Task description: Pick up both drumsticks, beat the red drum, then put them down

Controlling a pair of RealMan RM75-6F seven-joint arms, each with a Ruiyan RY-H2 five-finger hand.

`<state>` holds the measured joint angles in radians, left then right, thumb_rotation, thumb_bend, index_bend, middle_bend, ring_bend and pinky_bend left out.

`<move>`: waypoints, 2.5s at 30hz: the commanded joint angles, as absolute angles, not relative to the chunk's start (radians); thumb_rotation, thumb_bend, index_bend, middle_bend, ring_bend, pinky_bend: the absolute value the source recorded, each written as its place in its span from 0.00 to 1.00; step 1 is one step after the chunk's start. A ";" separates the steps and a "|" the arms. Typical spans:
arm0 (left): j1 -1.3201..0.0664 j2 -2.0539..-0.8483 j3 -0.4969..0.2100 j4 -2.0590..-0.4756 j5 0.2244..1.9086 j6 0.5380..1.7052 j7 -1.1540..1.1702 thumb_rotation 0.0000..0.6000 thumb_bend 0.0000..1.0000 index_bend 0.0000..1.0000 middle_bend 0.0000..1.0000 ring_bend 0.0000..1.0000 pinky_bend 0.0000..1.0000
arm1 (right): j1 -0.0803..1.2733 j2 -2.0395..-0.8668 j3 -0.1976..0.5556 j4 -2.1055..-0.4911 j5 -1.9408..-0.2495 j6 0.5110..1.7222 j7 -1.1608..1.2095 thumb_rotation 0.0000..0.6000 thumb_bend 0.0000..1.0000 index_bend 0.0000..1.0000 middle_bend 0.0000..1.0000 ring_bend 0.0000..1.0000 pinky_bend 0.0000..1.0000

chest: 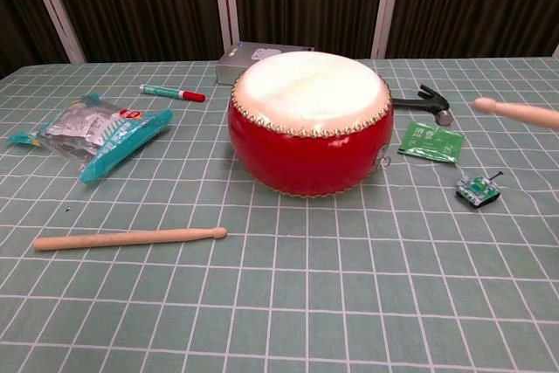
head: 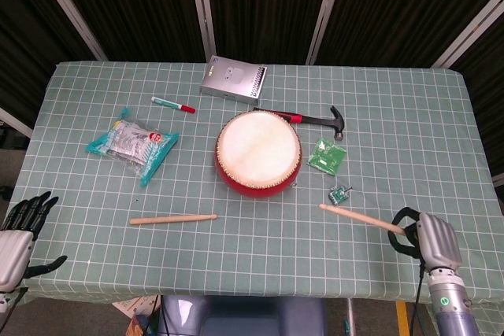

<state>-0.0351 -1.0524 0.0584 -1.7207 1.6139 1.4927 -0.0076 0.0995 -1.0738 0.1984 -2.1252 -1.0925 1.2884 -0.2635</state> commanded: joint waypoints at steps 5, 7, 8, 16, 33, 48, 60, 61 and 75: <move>-0.042 -1.051 0.058 -1.738 1.605 1.475 0.002 1.00 0.08 0.00 0.00 0.00 0.04 | 0.084 -1.042 0.209 -2.124 -1.121 1.321 -0.177 1.00 0.50 0.91 1.00 1.00 1.00; -0.050 -1.049 0.052 -1.753 1.597 1.463 0.008 1.00 0.08 0.00 0.01 0.02 0.08 | 0.087 -1.037 0.209 -2.124 -1.120 1.318 -0.167 1.00 0.50 0.91 1.00 1.00 1.00; -0.056 -1.048 0.048 -1.762 1.592 1.456 0.012 1.00 0.08 0.01 0.07 0.07 0.15 | 0.088 -1.037 0.208 -2.124 -1.122 1.317 -0.164 1.00 0.50 0.91 1.00 1.00 1.00; -0.151 -1.065 -0.008 -1.876 1.522 1.326 0.144 1.00 0.14 0.33 0.89 0.91 0.89 | 0.097 -1.035 0.202 -2.123 -1.127 1.328 -0.159 1.00 0.50 0.91 1.00 1.00 1.00; -0.387 -1.276 -0.118 -1.989 1.020 1.146 0.665 1.00 0.27 0.53 1.00 1.00 1.00 | 0.113 -1.024 0.186 -2.115 -1.101 1.326 -0.135 1.00 0.50 0.91 1.00 1.00 1.00; -0.481 -1.462 -0.123 -1.850 0.817 1.187 0.799 1.00 0.27 0.46 1.00 1.00 1.00 | 0.127 -1.034 0.166 -2.101 -1.090 1.325 -0.145 1.00 0.50 0.92 1.00 1.00 1.00; -0.504 -1.531 -0.115 -1.771 0.759 1.214 0.806 1.00 0.27 0.45 1.00 1.00 1.00 | 0.134 -1.035 0.156 -2.100 -1.085 1.324 -0.145 1.00 0.50 0.92 1.00 1.00 1.00; -0.505 -1.535 -0.115 -1.764 0.754 1.214 0.805 1.00 0.27 0.45 1.00 1.00 1.00 | 0.135 -1.035 0.156 -2.099 -1.084 1.324 -0.144 1.00 0.50 0.92 1.00 1.00 1.00; -0.533 -1.593 -0.110 -1.705 0.710 1.207 0.799 1.00 0.27 0.47 1.00 1.00 1.00 | 0.142 -1.032 0.150 -2.097 -1.075 1.322 -0.138 1.00 0.50 0.92 1.00 1.00 1.00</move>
